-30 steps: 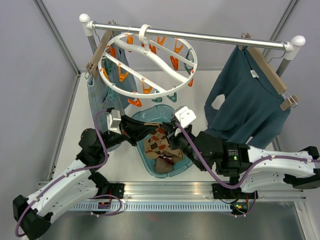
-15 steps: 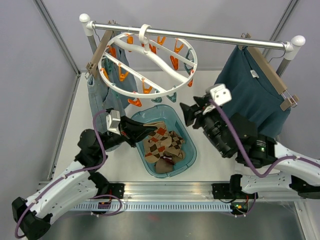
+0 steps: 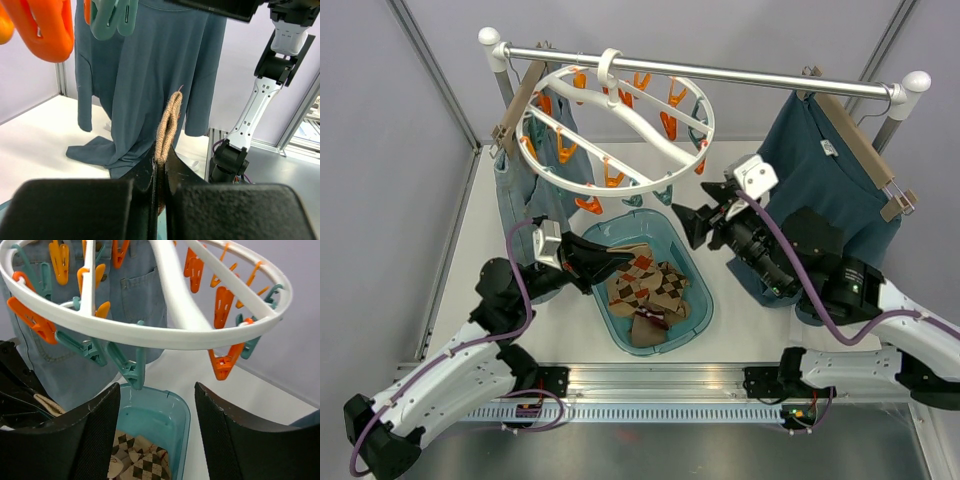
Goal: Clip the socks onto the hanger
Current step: Open the clamp at the hanger.
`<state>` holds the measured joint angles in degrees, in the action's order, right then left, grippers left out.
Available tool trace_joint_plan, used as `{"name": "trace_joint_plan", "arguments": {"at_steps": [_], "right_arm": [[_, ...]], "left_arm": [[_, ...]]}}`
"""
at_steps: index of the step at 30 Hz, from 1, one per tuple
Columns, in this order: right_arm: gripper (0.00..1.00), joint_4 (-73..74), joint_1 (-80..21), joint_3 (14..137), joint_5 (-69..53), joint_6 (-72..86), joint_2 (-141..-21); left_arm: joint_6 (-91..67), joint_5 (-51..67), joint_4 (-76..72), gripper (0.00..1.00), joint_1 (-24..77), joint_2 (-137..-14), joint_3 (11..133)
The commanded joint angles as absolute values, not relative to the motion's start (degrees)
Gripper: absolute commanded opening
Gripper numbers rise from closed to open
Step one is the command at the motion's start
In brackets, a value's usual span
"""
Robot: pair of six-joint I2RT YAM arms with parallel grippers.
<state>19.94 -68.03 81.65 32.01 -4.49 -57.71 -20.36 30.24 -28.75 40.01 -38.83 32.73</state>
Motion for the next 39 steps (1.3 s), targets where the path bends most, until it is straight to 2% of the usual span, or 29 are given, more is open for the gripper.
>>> {"name": "trace_joint_plan", "arguments": {"at_steps": [1,12,39], "right_arm": [[0.67,19.78,-67.85,81.21,28.04,-6.50,-58.97],[0.75,15.12,-67.85,79.89,30.32,-9.14,-60.91],[0.75,8.79,-67.94,84.64,34.98,-11.08,-66.62]], "left_arm": [[-21.62,30.41,-29.00,0.02,40.25,-38.32,34.80],[-20.65,29.97,-27.16,0.02,40.25,-37.09,34.80],[-21.00,30.32,-27.51,0.02,40.25,-38.67,35.86]]}}
